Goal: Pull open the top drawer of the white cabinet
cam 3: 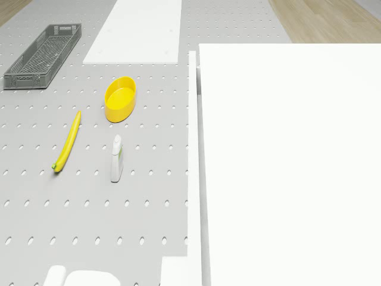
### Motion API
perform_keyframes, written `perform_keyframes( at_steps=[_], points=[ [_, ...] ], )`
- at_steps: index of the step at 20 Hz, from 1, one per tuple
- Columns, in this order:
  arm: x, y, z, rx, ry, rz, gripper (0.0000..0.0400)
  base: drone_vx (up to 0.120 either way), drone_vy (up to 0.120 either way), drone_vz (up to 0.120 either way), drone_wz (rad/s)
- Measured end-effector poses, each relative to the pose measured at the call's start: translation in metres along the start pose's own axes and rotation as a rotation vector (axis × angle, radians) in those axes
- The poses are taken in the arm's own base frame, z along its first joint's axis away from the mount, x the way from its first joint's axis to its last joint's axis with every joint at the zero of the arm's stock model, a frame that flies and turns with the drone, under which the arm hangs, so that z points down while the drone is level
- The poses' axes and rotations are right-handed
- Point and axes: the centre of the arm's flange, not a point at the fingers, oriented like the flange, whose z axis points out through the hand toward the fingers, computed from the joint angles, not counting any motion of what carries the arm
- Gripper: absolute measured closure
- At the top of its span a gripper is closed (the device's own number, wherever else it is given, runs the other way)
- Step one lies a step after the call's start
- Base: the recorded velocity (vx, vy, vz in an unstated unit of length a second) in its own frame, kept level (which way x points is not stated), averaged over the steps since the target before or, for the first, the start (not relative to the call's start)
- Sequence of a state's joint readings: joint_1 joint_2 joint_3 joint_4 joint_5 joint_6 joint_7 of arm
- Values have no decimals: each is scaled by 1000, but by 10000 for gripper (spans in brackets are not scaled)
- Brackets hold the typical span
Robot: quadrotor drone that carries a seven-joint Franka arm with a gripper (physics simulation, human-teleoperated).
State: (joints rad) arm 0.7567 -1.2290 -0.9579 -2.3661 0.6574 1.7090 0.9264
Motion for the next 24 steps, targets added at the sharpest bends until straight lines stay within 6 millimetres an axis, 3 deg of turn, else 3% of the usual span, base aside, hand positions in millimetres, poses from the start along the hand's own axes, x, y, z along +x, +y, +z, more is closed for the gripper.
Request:
perform_keyframes(
  at_steps=[7,10,13,17,24],
  points=[
    [0,0,4,0,0,0,95,0,0,0,0],
    [0,0,5,0,0,0,192,0,0,0,0],
    [0,0,5,0,0,0,247,0,0,0,0],
    [0,0,5,0,0,0,277,0,0,0,0],
    [0,0,2,0,0,0,290,0,0,0,0]
  ],
)
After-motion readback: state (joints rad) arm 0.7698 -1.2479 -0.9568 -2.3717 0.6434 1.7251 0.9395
